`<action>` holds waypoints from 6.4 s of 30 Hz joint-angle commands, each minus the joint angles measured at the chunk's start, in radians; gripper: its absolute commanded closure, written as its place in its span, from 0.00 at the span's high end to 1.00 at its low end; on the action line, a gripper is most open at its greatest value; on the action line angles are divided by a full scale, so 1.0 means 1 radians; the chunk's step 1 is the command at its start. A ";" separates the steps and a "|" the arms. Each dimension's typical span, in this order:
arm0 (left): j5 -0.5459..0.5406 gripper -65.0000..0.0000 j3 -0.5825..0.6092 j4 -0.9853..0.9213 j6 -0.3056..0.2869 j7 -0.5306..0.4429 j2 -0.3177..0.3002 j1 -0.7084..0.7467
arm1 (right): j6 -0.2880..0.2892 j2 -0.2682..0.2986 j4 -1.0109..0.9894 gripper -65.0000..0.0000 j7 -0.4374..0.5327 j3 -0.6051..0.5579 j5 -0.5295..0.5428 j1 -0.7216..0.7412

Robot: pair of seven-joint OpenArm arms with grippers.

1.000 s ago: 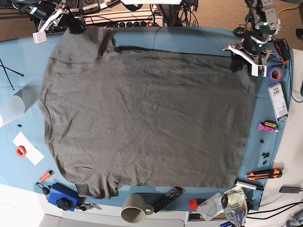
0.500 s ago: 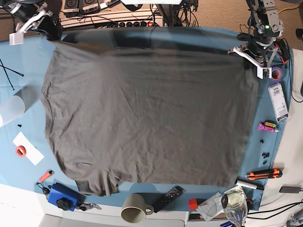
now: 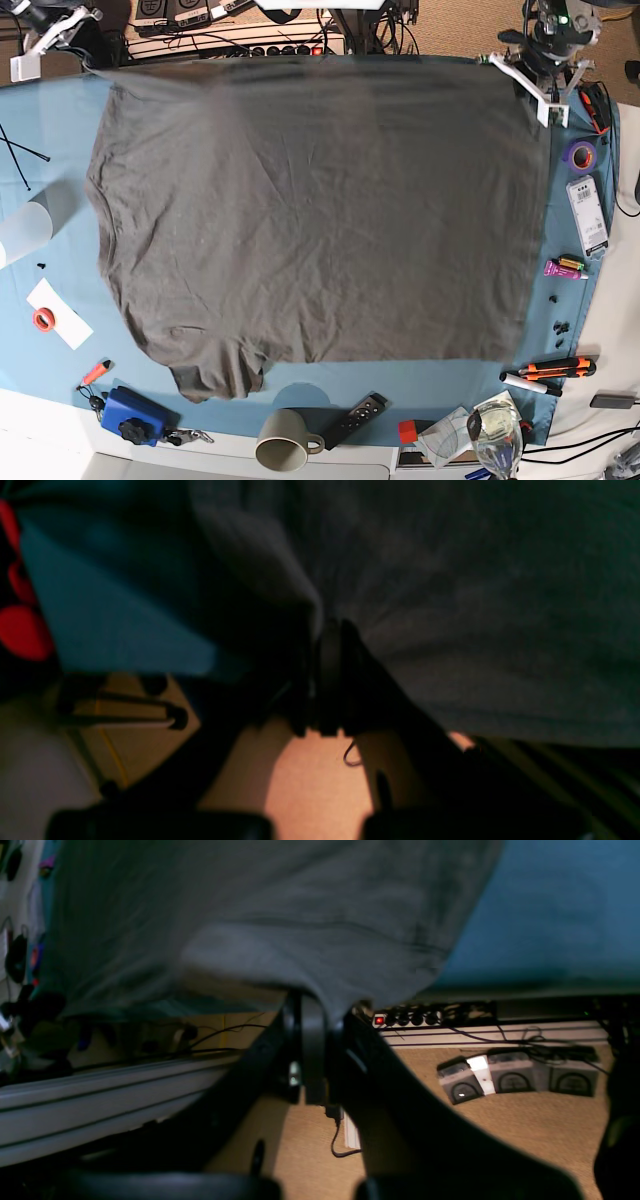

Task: Fold the T-shirt properly
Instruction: 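Lift both shoulders and fold the collar edge over toward the hem, then lower the folded edge onto the shirt and open both grippers, then grasp the folded edge again with both grippers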

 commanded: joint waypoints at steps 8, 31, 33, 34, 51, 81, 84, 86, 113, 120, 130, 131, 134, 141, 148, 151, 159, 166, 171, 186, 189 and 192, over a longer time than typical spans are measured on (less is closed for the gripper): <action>0.089 0.00 -0.005 0.018 0.008 0.000 -0.006 0.015 | 0.001 0.012 0.013 0.00 0.018 0.032 0.019 -0.007; 0.085 0.00 -0.005 0.124 0.016 -0.111 -0.006 -0.028 | 0.001 0.013 0.013 0.00 0.018 0.027 -0.046 0.154; 0.085 0.00 -0.005 0.124 0.014 -0.125 -0.007 -0.046 | 0.001 0.016 0.013 0.00 0.018 0.016 -0.064 0.164; 0.085 0.00 -0.005 0.124 0.015 -0.124 -0.006 -0.056 | 0.001 0.015 0.013 0.00 0.018 0.009 -0.074 0.167; 0.059 0.00 -0.005 0.053 -0.017 -0.146 -0.012 -0.161 | 0.001 0.015 0.011 0.00 0.097 -0.142 -0.361 0.326; 0.025 0.00 -0.002 -0.141 -0.023 -0.184 -0.012 -0.394 | 0.001 0.021 -0.245 0.00 0.269 -0.200 -0.610 0.636; 0.026 0.00 -0.002 -0.150 -0.023 -0.184 -0.013 -0.430 | 0.001 0.030 -0.245 0.00 0.305 -0.233 -0.660 0.640; 0.025 0.00 -0.002 -0.169 -0.023 -0.183 -0.013 -0.456 | 0.001 0.040 -0.245 0.00 0.335 -0.281 -0.723 0.641; 0.089 0.00 0.047 -0.451 -0.034 -0.235 -0.028 -0.679 | -0.040 0.050 -0.568 0.00 0.525 -0.443 -1.043 0.940; 0.107 0.00 0.061 -0.469 -0.032 -0.235 -0.028 -0.738 | -0.040 0.056 -0.572 0.00 0.540 -0.446 -1.047 0.941; 0.113 0.26 0.077 -0.495 -0.045 -0.235 -0.028 -0.752 | 0.000 0.057 -0.572 0.07 0.532 -0.446 -1.046 0.942; 0.113 0.32 0.077 -0.495 -0.045 -0.235 -0.029 -0.751 | 0.000 0.057 -0.572 0.13 0.532 -0.446 -1.043 0.942; 0.117 0.40 0.076 -0.495 -0.045 -0.235 -0.029 -0.751 | -0.002 0.066 -0.572 0.24 0.532 -0.446 -1.022 0.942; 0.201 0.40 0.076 -0.477 -0.035 -0.190 -0.029 -0.752 | -0.002 0.139 -0.570 0.25 0.504 -0.446 -0.849 0.943; 0.190 0.47 0.076 -0.369 0.019 -0.076 -0.029 -0.751 | -0.002 0.196 -0.509 0.25 0.385 -0.445 -0.773 0.953; 0.190 0.52 0.076 -0.356 0.019 -0.073 -0.029 -0.751 | -0.002 0.201 -0.473 0.25 0.367 -0.445 -0.777 0.954; 0.122 0.52 0.074 -0.341 0.023 0.061 -0.055 -0.718 | -0.032 0.201 -0.464 0.25 0.315 -0.443 -0.776 0.953; 0.005 0.52 -0.051 -0.311 -0.009 0.080 -0.076 -0.644 | -0.040 0.201 -0.464 0.25 0.278 -0.377 -0.772 0.953; -0.119 0.52 -0.107 -0.335 -0.084 0.080 -0.075 -0.617 | -0.040 0.201 -0.464 0.25 0.234 -0.305 -0.720 0.953; -0.169 0.52 -0.107 -0.462 -0.108 0.069 -0.069 -0.618 | -0.040 0.204 -0.464 0.24 0.146 -0.164 -0.702 0.915; -0.179 0.52 -0.107 -0.476 -0.127 0.094 -0.069 -0.618 | -0.040 0.203 -0.464 0.24 0.127 -0.164 -0.702 0.891; -0.179 0.52 -0.107 -0.476 -0.126 0.100 -0.069 -0.618 | -0.040 0.203 -0.464 0.25 0.123 -0.164 -0.705 0.878</action>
